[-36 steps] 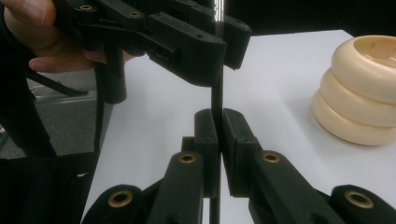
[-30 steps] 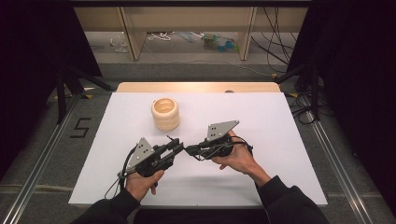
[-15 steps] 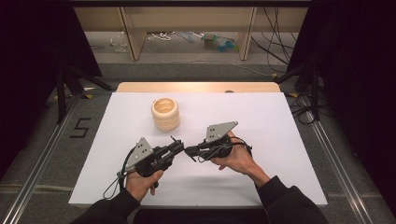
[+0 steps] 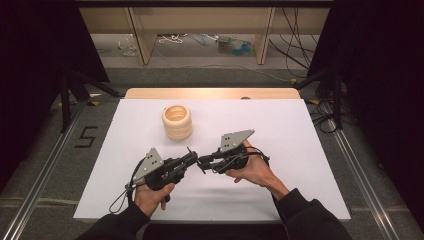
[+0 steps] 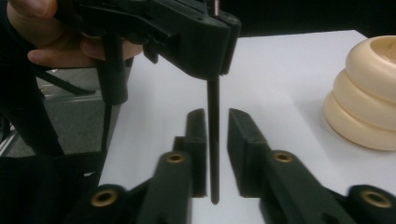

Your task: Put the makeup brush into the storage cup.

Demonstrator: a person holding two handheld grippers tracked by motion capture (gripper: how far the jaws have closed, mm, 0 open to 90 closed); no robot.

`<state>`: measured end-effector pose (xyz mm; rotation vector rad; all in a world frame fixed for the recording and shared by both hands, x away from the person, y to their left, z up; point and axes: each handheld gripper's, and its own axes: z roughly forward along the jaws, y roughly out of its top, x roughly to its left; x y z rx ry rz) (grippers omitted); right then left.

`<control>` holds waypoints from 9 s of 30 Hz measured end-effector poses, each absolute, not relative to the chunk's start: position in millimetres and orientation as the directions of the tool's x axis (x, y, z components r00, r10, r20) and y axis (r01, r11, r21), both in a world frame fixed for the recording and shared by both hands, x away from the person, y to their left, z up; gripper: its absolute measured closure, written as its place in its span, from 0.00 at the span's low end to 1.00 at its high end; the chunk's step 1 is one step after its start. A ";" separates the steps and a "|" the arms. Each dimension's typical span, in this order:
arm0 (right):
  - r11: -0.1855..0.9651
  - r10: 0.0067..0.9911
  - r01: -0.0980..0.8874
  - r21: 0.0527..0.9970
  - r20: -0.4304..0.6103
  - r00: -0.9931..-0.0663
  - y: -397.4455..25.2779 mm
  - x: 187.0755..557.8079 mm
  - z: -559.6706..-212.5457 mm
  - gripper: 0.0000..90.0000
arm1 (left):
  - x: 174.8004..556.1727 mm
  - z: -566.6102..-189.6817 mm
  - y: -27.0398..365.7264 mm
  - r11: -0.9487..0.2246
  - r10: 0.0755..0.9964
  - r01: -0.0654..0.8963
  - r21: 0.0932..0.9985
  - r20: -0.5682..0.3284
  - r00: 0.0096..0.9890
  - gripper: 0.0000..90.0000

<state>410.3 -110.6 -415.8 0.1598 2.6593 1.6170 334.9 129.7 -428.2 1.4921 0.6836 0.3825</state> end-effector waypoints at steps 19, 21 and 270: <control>0.467 0.323 0.130 0.875 -0.032 -0.946 -125.0 412.6 -409.8 0.30 | 343.2 -428.0 139.7 0.019 0.689 0.182 0.983 -0.145 0.710 0.95; 0.456 0.372 0.144 0.878 -0.041 -0.927 -129.0 410.6 -408.5 0.25 | 345.6 -427.7 142.4 0.012 0.702 0.183 0.983 -0.138 0.699 0.95; 0.338 0.590 0.231 0.912 -0.015 -0.807 -206.9 367.0 -413.9 0.20 | 361.3 -397.4 158.7 -0.015 0.849 0.188 0.982 -0.086 0.522 0.19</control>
